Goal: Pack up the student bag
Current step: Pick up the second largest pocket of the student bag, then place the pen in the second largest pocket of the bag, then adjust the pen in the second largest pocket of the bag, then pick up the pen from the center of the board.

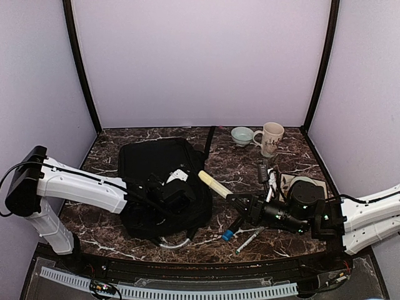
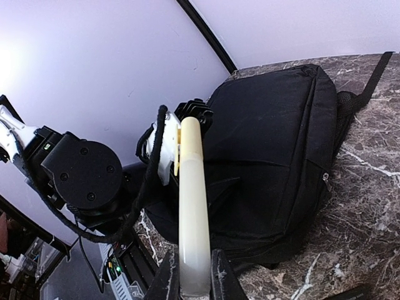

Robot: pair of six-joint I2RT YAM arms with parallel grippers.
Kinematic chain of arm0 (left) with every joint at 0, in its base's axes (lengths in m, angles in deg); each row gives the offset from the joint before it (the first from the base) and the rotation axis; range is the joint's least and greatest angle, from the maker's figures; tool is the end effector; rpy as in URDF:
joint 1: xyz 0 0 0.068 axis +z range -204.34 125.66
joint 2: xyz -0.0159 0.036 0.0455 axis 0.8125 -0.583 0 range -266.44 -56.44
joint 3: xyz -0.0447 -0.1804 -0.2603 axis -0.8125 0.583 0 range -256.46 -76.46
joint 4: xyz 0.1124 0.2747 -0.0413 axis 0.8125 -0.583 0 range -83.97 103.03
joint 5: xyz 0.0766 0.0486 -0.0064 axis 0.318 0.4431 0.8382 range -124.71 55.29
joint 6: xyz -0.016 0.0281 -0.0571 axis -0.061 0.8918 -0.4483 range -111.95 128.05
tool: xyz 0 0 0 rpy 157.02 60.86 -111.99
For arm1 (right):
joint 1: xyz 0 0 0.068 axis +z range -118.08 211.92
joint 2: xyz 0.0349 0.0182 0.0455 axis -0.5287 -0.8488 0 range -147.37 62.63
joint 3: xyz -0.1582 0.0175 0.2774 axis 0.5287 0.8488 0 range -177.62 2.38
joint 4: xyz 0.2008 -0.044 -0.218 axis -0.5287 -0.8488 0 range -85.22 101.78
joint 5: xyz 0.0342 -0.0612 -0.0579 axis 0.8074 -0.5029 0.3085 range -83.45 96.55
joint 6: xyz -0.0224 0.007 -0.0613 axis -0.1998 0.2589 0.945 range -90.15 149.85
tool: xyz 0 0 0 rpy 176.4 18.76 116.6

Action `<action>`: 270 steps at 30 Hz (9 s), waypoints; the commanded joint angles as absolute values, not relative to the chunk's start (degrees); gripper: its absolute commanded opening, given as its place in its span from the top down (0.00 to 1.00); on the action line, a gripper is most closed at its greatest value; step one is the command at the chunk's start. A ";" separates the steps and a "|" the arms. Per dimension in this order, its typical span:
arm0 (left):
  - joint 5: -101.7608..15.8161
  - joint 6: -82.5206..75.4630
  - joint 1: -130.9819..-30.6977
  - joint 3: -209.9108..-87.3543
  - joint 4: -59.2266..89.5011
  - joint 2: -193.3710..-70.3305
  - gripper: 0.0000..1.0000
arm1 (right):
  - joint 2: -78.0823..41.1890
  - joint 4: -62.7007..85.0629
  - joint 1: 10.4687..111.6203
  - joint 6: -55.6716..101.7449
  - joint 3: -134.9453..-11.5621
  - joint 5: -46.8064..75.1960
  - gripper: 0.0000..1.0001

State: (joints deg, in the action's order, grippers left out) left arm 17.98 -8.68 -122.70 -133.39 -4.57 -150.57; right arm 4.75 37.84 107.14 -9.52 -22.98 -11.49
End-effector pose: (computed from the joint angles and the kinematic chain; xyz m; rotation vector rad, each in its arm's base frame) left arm 0.1734 -0.3258 0.2142 0.6113 2.0135 0.3125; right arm 0.0790 0.2369 0.2614 -0.3143 1.8092 1.2105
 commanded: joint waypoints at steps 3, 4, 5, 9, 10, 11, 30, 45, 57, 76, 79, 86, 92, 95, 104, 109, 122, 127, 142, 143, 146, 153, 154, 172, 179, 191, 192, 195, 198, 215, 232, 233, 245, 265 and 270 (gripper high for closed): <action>17.35 -6.34 -121.31 -127.87 -12.60 -141.98 0.06 | 6.00 39.38 107.11 -9.70 -22.25 -11.91 1.00; 16.21 -5.69 -121.29 -127.34 -11.98 -140.11 0.06 | 5.87 39.51 107.07 -9.70 -22.27 -11.91 1.00; 15.09 -5.00 -121.31 -126.81 -11.11 -138.38 0.06 | 5.75 39.65 107.06 -9.62 -22.34 -11.86 1.00; 13.01 -2.58 -121.24 -125.26 -8.49 -133.74 0.07 | 4.82 39.94 107.12 -9.54 -22.77 -11.52 1.00; 13.24 -2.67 -121.23 -125.62 -9.36 -134.08 0.07 | 4.58 39.98 107.07 -9.54 -22.90 -11.31 1.00; 13.81 -3.22 -121.10 -126.19 -11.08 -134.91 0.06 | 4.40 39.94 107.06 -9.55 -23.01 -11.06 1.00; 23.84 -6.37 -116.85 -134.27 -18.92 -150.08 0.12 | 4.45 39.78 107.08 -9.35 -22.94 -10.95 1.00; 22.78 -0.33 -115.25 -134.55 -14.20 -149.30 0.13 | 4.42 39.71 107.07 -9.28 -23.10 -10.60 1.00; 20.88 7.87 -113.62 -135.11 -7.72 -154.74 0.11 | 4.92 39.61 107.07 -9.22 -22.66 -10.48 1.00; 15.43 16.23 -110.68 -131.93 8.91 -145.06 1.00 | 5.70 38.34 107.07 -9.52 -21.72 -12.71 1.00; 13.81 15.81 -110.68 -130.68 10.30 -142.67 1.00 | 5.68 38.45 107.07 -9.53 -21.67 -12.50 1.00; 8.46 13.61 -110.81 -129.51 9.29 -136.82 1.00 | 4.99 38.71 107.06 -9.49 -21.81 -11.59 1.00; 1.52 9.94 -113.83 -129.10 8.30 -133.27 1.00 | -0.35 38.61 107.15 -9.50 -24.46 -9.25 1.00; 1.31 8.25 -116.48 -129.47 7.76 -132.91 1.00 | -5.09 39.75 107.22 -9.74 -26.48 -7.94 1.00; 0.55 4.30 -120.88 -129.57 6.15 -134.55 1.00 | -16.19 36.40 107.24 -9.80 -34.01 -10.82 1.00; -0.13 3.90 -121.35 -128.97 6.60 -134.82 1.00 | -20.60 32.72 107.24 -11.19 -36.76 -14.23 1.00; -0.86 2.65 -122.11 -128.72 7.93 -138.84 1.00 | -29.36 26.52 107.33 -15.75 -41.31 -18.04 1.00; -1.84 1.64 -122.78 -128.60 8.25 -139.02 1.00 | -32.20 26.16 107.42 -17.25 -44.00 -22.06 1.00; -10.48 -4.87 -123.50 -126.09 8.41 -131.46 1.00 | -36.76 29.14 107.50 -20.27 -49.84 -31.45 1.00; -11.12 -5.21 -123.58 -125.90 8.39 -131.16 1.00 | -37.03 30.22 107.50 -19.80 -49.92 -31.60 1.00; -13.33 -5.39 -123.85 -124.78 9.54 -130.00 1.00 | -38.01 33.44 107.42 -17.92 -49.75 -31.04 1.00; -11.18 -4.98 -123.86 -121.02 12.04 -128.35 1.00 | -37.24 39.65 107.33 -13.81 -46.54 -24.03 0.89; -10.83 -4.98 -123.86 -120.56 12.54 -128.41 1.00 | -36.88 39.65 107.33 -13.69 -46.11 -23.40 0.86; -6.21 -5.93 -123.86 -117.69 15.68 -133.60 1.00 | -26.25 24.12 114.44 -4.84 -47.21 -20.75 0.41; -6.04 -5.52 -123.86 -118.15 16.78 -135.34 1.00 | -22.76 24.62 117.08 -5.90 -44.74 -20.55 0.46; -10.10 -5.04 -123.86 -117.21 18.13 -132.82 1.00 | -32.59 30.00 113.66 -5.26 -49.13 -21.83 0.70; -10.55 -4.88 -123.86 -117.09 18.13 -132.56 1.00 | -33.35 30.58 112.65 -5.49 -48.86 -21.21 0.71; -12.75 -3.98 -123.86 -116.17 19.12 -131.19 1.00 | -36.44 31.32 108.87 -8.02 -48.03 -19.42 0.75; -14.67 -2.98 -123.86 -115.08 20.55 -129.54 1.00 | -40.20 31.72 105.85 -10.97 -46.68 -16.78 0.77; -20.57 -2.05 -123.86 -113.27 24.40 -127.65 1.00 | -40.01 34.88 105.55 -10.87 -45.16 -21.83 0.81; -6.44 -4.41 -123.26 -115.56 18.43 -135.14 1.00 | -40.59 49.92 105.76 -2.27 -40.32 -15.75 0.79; -5.48 -4.43 -123.10 -115.98 17.45 -135.67 1.00 | -39.47 49.72 106.04 -2.23 -39.57 -15.08 0.79; 0.26 -6.46 -120.94 -114.97 9.64 -133.14 1.00 | -21.29 38.73 107.87 -3.49 -33.15 -15.47 0.66; -0.74 -7.69 -120.61 -113.15 6.01 -128.45 1.00 | -21.82 7.73 105.56 -8.08 -39.28 -27.07 0.48; -0.65 -7.95 -120.57 -112.69 5.89 -127.60 1.00 | -23.46 0.39 105.61 -13.32 -40.53 -26.72 0.49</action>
